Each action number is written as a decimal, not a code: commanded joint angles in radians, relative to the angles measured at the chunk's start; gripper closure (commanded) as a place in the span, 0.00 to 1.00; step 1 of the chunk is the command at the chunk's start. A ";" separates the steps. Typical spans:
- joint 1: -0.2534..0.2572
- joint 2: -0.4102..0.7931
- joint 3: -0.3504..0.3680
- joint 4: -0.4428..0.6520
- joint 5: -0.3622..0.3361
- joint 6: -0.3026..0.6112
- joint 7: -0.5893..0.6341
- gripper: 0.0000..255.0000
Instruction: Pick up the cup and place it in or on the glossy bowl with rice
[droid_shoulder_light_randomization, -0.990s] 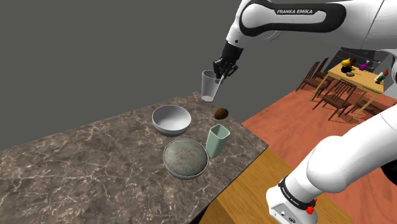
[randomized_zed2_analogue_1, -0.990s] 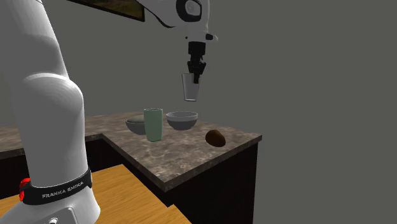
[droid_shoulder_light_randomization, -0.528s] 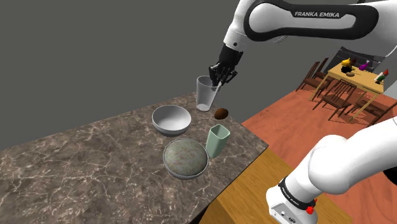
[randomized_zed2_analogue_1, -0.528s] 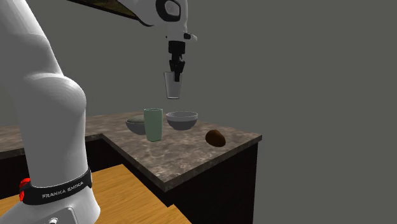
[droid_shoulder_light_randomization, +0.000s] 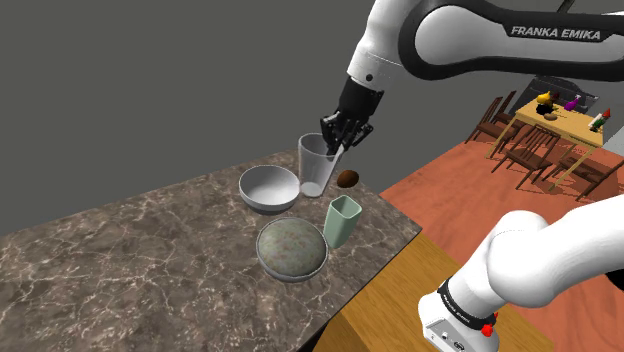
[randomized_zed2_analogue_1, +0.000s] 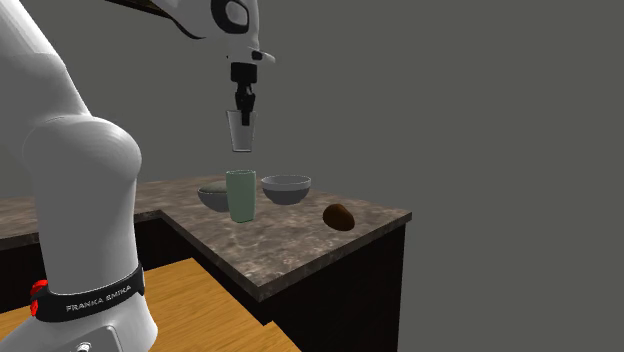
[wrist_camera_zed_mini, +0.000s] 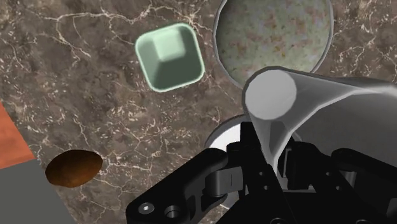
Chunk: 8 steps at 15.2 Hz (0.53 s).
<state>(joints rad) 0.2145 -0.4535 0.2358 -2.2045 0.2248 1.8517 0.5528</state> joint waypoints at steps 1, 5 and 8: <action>0.018 -0.017 0.033 -0.002 0.014 -0.007 0.048 1.00; 0.049 -0.035 0.094 0.004 0.037 -0.014 0.132 1.00; 0.051 -0.036 0.099 -0.037 0.042 0.026 0.127 1.00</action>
<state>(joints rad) 0.2635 -0.4922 0.3294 -2.2316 0.2647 1.8635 0.6757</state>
